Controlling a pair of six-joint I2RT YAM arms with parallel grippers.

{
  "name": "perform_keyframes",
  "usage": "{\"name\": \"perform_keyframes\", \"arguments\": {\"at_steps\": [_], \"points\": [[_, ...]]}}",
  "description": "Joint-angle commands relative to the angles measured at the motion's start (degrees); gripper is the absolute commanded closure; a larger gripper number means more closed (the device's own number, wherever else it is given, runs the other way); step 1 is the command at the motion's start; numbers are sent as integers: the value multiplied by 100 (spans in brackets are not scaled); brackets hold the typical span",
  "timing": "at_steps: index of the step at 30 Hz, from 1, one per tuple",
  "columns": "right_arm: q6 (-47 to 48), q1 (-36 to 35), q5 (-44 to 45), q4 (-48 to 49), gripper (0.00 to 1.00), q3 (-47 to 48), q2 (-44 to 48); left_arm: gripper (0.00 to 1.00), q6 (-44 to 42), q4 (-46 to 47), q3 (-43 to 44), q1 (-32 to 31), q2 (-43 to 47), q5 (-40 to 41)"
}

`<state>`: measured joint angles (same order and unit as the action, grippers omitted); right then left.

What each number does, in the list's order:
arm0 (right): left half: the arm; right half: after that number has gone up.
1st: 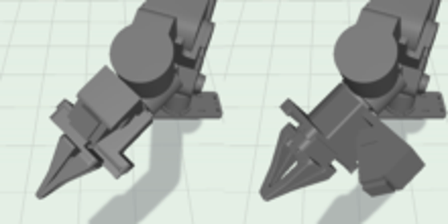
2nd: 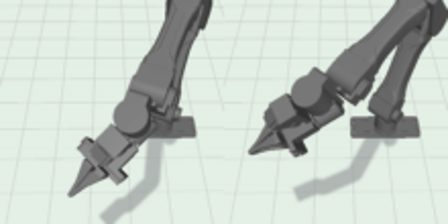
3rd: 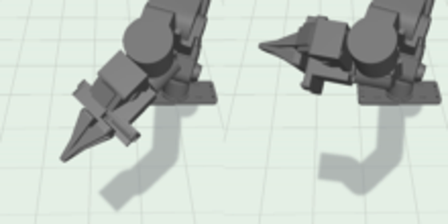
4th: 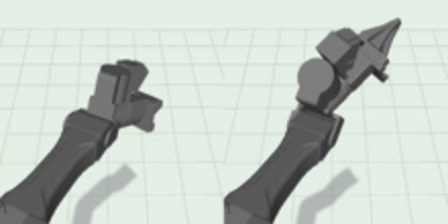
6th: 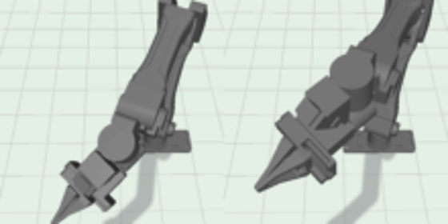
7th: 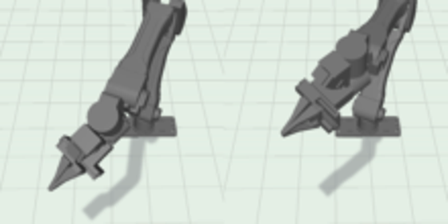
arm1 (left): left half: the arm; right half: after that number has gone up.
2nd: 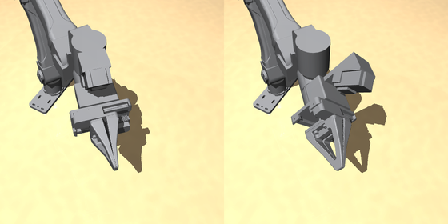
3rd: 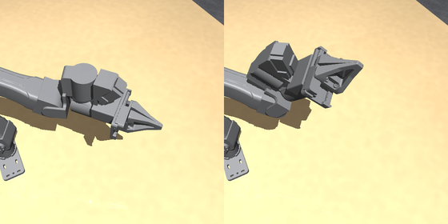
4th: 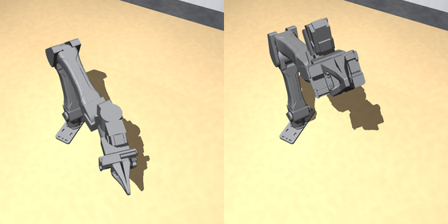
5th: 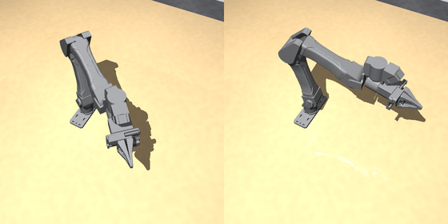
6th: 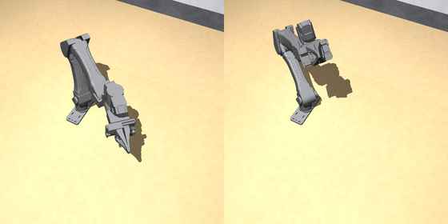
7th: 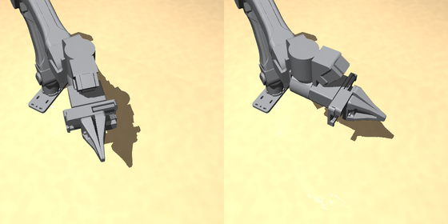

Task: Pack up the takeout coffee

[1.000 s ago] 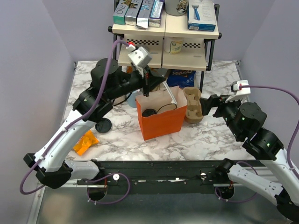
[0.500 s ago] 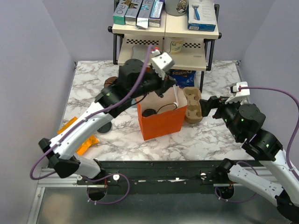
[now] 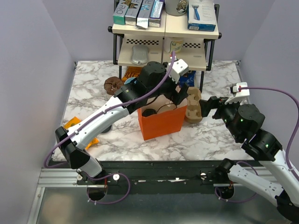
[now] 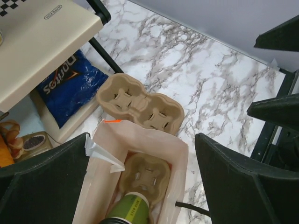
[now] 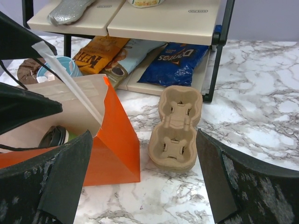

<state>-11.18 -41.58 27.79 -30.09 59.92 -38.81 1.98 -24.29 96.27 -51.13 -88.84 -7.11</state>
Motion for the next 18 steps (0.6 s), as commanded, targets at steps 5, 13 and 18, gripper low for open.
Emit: {"name": "perform_keyframes", "arguments": {"at_steps": [5,13,18], "points": [[-376,-25,86,-243,0,81,-39,1,408,-110,796,-55,209,-509],[-490,-25,69,-375,0,230,-30,1,716,-470,1236,-63,718,-263],[-525,-25,77,-437,0,248,5,1,743,-804,1394,-63,465,-300]]}}
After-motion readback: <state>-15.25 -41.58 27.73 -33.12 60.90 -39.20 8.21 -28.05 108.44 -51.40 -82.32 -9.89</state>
